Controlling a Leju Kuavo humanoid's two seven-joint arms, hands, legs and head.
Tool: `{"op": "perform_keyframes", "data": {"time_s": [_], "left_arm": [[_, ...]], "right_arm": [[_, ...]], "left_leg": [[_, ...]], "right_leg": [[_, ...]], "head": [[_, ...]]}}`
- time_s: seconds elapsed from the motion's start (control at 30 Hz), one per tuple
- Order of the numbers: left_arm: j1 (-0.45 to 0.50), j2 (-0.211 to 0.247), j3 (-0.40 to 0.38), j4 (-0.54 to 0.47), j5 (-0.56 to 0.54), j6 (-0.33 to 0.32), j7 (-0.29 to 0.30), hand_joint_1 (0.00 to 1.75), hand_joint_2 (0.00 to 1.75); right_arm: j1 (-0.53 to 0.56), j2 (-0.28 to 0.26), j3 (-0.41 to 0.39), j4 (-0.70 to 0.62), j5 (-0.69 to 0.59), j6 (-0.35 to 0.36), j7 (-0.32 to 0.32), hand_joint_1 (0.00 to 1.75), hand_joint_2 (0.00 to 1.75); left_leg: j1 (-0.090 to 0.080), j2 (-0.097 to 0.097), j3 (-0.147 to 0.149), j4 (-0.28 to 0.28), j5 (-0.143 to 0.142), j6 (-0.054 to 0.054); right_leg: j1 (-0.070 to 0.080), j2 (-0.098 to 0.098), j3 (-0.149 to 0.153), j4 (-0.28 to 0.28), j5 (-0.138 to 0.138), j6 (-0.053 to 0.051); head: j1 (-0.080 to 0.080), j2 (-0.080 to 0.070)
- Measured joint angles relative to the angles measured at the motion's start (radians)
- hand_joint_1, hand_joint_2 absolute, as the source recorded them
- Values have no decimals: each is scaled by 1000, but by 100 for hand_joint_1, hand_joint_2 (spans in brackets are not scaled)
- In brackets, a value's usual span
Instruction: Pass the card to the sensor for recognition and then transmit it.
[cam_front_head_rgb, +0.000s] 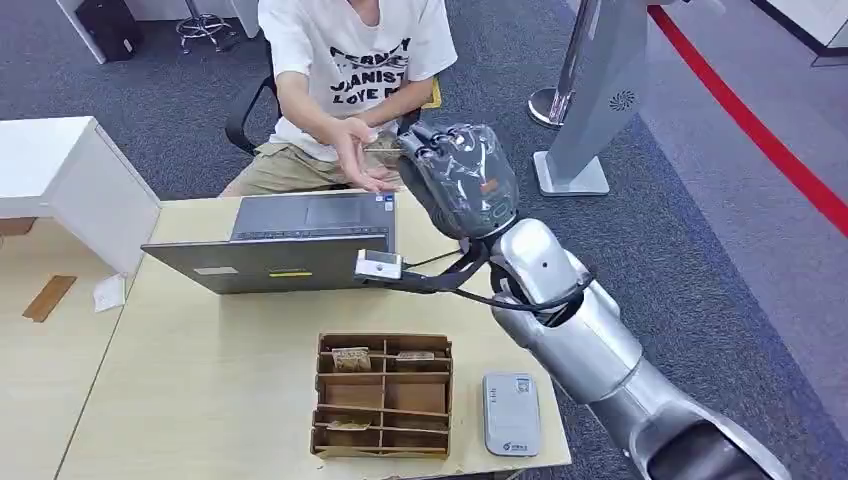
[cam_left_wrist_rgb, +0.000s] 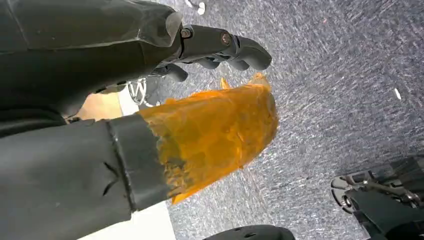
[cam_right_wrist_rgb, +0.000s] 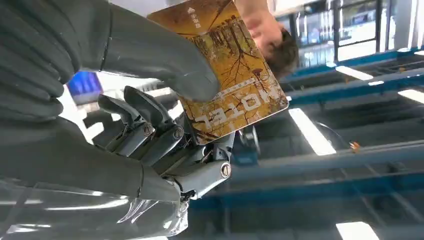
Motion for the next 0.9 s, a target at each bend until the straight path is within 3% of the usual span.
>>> {"op": "perform_keyframes", "data": {"time_s": [0.23, 0.5, 0.53, 0.57, 0.77, 0.9], "left_arm": [[-5, -3, -18, 0, -8, 0, 2, 0, 0], [-5, -5, -21, 0, -10, -8, 3, 0, 0], [-5, -5, -21, 0, -10, -8, 3, 0, 0], [-5, -5, -21, 0, -10, -9, 3, 0, 0], [-4, -5, -21, 0, 7, -20, 3, 0, 0], [-3, -5, -21, 0, 14, -20, 0, 0, 0]], "right_arm": [[-64, 17, 63, 92, 130, -32, 10, 175, 175], [-81, 35, 108, 152, 156, -42, 10, 175, 175], [-81, 35, 111, 155, 157, -42, 11, 141, 175], [-81, 35, 115, 160, 157, -42, 11, 3, 175], [-74, 49, 130, 189, 101, 16, 4, 0, 175], [-51, 57, 131, 196, 53, 15, -6, 0, 175]], "left_leg": [[0, 0, 0, 0, 0, 0], [0, 0, 0, 0, 0, 0], [0, 0, 0, 0, 0, 0], [0, 0, 0, 0, 0, 0], [0, 0, 0, 0, 0, 0], [0, 0, -1, 0, 0, 0]], "right_leg": [[0, 0, 0, 0, 0, 0], [0, 0, 0, 0, 0, 0], [0, 0, 0, 0, 0, 0], [0, 0, 0, 0, 0, 0], [0, 0, -1, 0, 0, 0], [0, 0, -1, 0, 0, 0]], "head": [[0, 0], [0, 0], [0, 0], [0, 0], [0, 0], [0, 0]]}}
